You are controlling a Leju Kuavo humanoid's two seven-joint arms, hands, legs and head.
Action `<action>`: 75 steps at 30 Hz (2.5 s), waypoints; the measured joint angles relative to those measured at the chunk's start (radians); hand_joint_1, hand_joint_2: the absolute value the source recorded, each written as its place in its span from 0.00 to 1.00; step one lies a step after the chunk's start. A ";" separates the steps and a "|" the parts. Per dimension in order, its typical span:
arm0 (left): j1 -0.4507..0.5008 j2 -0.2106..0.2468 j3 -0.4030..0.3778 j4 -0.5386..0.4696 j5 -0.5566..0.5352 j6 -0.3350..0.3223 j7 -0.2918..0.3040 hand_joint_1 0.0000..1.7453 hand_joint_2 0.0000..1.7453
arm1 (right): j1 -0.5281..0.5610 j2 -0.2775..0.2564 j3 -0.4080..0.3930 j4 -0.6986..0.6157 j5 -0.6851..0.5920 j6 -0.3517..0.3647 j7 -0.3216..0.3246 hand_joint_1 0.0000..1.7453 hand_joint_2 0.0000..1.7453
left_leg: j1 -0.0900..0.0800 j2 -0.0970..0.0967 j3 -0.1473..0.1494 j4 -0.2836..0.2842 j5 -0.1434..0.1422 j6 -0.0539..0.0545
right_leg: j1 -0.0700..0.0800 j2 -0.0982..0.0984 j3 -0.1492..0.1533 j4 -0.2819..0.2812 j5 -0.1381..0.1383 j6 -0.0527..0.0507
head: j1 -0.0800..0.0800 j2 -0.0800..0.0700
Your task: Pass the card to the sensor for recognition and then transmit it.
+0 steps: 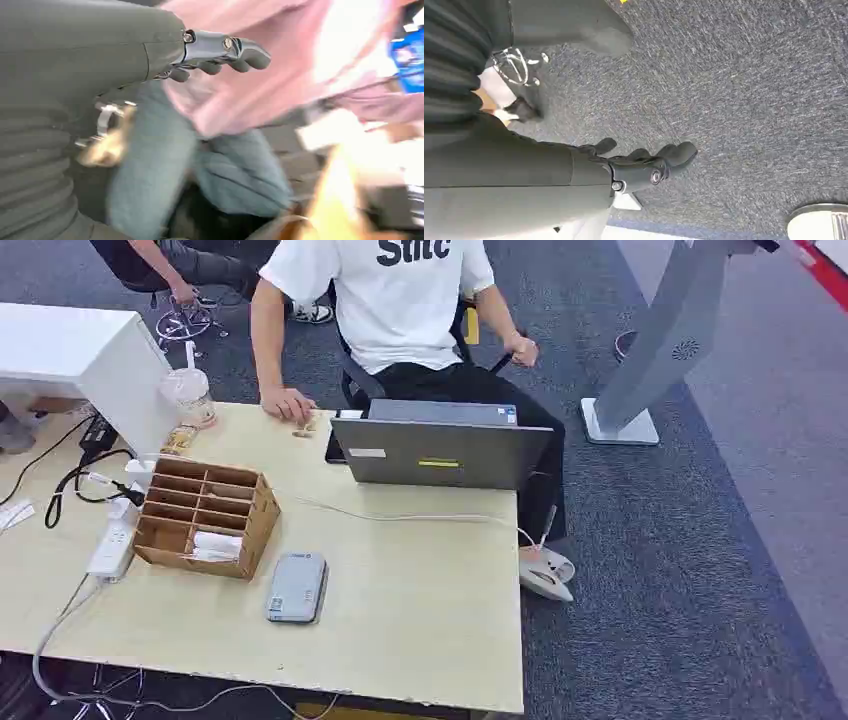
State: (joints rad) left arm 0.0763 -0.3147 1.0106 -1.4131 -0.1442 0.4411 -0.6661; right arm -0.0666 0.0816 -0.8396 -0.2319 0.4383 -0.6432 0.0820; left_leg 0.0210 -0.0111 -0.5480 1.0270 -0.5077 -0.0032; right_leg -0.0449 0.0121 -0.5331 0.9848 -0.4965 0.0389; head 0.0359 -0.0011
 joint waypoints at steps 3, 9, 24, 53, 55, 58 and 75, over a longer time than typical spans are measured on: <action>0.005 0.000 -0.028 -0.090 0.020 -0.052 -0.002 0.00 1.00 | -0.001 0.001 -0.002 0.001 0.009 0.011 0.000 0.00 1.00 | 0.000 0.000 0.000 0.000 0.000 0.000 | 0.000 0.000 0.000 0.000 0.000 0.000 | 0.000 0.000; 0.008 0.014 -0.157 -0.260 0.023 -0.126 -0.003 0.00 1.00 | -0.003 0.003 -0.013 0.002 0.033 0.023 0.006 0.00 1.00 | 0.000 0.000 0.001 0.000 0.000 0.000 | 0.000 0.000 0.000 0.000 0.000 0.000 | 0.000 0.000; -0.152 0.172 -0.573 -0.394 -0.156 -0.111 0.119 0.00 1.00 | -0.009 0.009 -0.026 0.007 0.099 0.072 0.021 0.00 1.00 | 0.000 0.001 0.002 0.000 0.002 0.000 | 0.000 0.001 0.000 0.000 0.002 -0.002 | 0.000 0.000; -0.609 0.303 -1.095 -0.055 -0.805 -0.118 0.467 0.00 1.00 | -0.018 0.027 -0.049 0.011 0.152 0.184 0.011 0.00 1.00 | 0.000 0.002 0.001 0.001 0.002 0.000 | 0.000 0.003 -0.001 0.001 0.003 -0.002 | 0.000 0.000; -0.619 0.304 -1.106 -0.045 -0.825 -0.116 0.470 0.00 1.00 | -0.018 0.028 -0.050 0.011 0.152 0.190 0.010 0.00 1.00 | 0.000 0.003 0.001 0.001 0.002 0.000 | 0.000 0.004 -0.002 0.001 0.003 -0.002 | -0.001 0.000; -0.658 0.320 -1.158 -0.004 -0.892 -0.110 0.499 0.00 1.00 | -0.019 0.031 -0.052 0.011 0.153 0.201 0.007 0.00 1.00 | 0.000 0.002 0.000 0.001 0.002 0.000 | 0.000 0.003 -0.002 0.001 0.003 -0.002 | 0.000 0.000; -0.809 0.393 -1.378 0.180 -1.258 -0.065 0.653 1.00 1.00 | -0.021 0.053 -0.082 0.016 0.164 0.281 0.019 0.00 1.00 | 0.000 0.002 0.000 0.001 0.003 -0.001 | 0.000 0.004 -0.002 0.001 0.004 -0.002 | 0.000 0.000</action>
State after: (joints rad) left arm -0.7325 0.0778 -0.3670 -1.2333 -1.4019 0.3765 -0.0130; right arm -0.0872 0.1350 -0.9216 -0.2159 0.6027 -0.3620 0.1015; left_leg 0.0208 -0.0088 -0.5485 1.0279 -0.5050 -0.0039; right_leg -0.0450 0.0157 -0.5351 0.9858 -0.4927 0.0370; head 0.0359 -0.0011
